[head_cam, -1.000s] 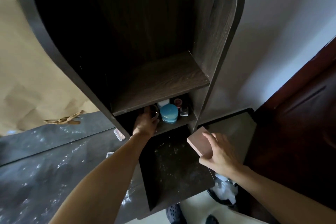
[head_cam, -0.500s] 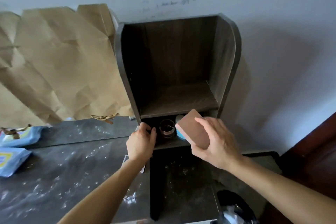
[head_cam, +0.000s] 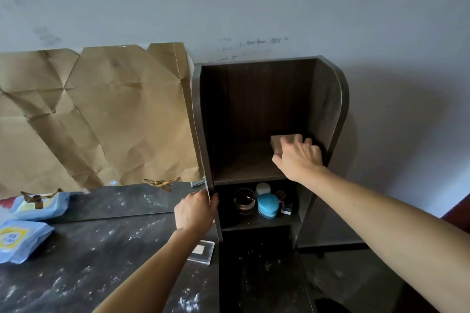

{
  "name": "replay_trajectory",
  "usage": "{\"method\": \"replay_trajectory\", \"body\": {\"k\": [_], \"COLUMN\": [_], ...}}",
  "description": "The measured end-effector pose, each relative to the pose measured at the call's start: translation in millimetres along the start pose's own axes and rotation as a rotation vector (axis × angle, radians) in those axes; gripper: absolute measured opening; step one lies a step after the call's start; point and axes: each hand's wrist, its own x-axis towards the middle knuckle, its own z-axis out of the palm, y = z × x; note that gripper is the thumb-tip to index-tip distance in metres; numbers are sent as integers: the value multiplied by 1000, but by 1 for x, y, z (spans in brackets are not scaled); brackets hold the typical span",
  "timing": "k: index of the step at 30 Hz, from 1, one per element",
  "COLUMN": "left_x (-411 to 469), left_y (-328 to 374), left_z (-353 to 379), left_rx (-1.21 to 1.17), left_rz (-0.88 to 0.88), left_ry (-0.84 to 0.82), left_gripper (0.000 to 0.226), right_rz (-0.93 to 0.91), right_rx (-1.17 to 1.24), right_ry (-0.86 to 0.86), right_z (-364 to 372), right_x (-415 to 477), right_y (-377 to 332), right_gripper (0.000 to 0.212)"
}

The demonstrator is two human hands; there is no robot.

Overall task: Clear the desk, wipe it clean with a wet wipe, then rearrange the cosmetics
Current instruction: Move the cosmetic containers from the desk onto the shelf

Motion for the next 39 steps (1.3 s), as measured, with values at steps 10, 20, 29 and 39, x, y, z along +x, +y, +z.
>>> {"method": "replay_trajectory", "body": {"k": [10, 20, 29, 39], "left_x": [1, -89, -130, -63], "left_y": [-24, -115, -159, -217], "left_z": [14, 19, 35, 65], "left_rx": [-81, 4, -3, -67], "left_rz": [122, -78, -115, -90], "left_ry": [-49, -184, -263, -372], "left_gripper": [36, 21, 19, 20], "right_rz": [32, -317, -388, -335], "right_rx": [-24, 425, 422, 345], "right_ry": [120, 300, -182, -445], "right_z": [15, 64, 121, 184], "right_x": [-8, -121, -196, -131], "right_y": [-10, -65, -130, -227], "right_gripper": [49, 21, 30, 48]}}
